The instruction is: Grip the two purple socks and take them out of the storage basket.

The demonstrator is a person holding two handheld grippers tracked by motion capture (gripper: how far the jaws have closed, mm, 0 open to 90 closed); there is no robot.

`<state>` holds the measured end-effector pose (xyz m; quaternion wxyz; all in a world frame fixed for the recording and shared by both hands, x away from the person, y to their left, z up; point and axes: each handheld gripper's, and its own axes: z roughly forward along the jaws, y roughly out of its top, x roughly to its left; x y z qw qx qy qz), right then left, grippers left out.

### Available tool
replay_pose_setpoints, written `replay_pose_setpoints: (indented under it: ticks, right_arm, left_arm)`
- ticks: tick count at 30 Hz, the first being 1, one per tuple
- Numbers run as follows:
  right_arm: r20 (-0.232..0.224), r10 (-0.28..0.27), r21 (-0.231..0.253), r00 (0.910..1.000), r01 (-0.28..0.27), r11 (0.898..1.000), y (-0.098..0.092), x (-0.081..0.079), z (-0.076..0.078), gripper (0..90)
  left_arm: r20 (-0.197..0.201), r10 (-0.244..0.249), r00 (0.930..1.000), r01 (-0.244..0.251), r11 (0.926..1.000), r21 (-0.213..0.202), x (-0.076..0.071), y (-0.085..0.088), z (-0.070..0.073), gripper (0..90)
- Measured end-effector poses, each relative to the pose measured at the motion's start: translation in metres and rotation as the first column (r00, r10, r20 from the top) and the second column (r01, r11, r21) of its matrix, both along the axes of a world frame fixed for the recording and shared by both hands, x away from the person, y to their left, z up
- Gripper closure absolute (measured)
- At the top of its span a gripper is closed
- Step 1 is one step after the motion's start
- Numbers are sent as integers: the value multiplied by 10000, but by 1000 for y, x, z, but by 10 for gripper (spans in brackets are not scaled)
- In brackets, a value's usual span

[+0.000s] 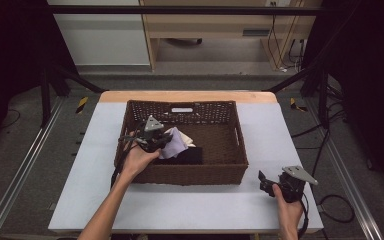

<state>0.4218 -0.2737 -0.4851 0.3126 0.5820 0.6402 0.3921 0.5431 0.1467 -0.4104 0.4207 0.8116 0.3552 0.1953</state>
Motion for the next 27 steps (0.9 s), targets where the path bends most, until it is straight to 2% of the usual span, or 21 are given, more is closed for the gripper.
replay_pose_setpoints:
  ticks: [3, 8, 13, 18, 23, 27]
  right_arm:
    - [6, -5, 6, 10000, 5, 10000, 0, 0, 0, 43]
    - [26, 8, 50, 10000, -8, 10000, 0, 0, 0, 43]
    - [25, 6, 69, 10000, -6, 10000, 0, 0, 0, 43]
    - [51, -3, 70, 10000, 3, 10000, -1, 0, 0, 43]
    - [51, 3, 75, 10000, -4, 10000, -1, 0, 0, 42]
    - [72, -9, 89, 10000, 8, 10000, -1, 0, 0, 43]
  left_arm:
    - [255, 174, 9995, -170, 9997, -180, -1, 1, 3, 846]
    - [648, 448, 9969, -390, 9953, -883, -2, 4, 12, 849]
    - [1333, 702, 9886, -532, 9904, -1275, -7, 8, 26, 850]
    - [1816, 708, 9808, -359, 9814, -1885, -16, 8, 46, 851]
    - [2085, 681, 9757, -216, 9758, -2177, -26, 10, 64, 851]
    - [2229, 638, 9728, -99, 9720, -2350, -34, 11, 71, 851]
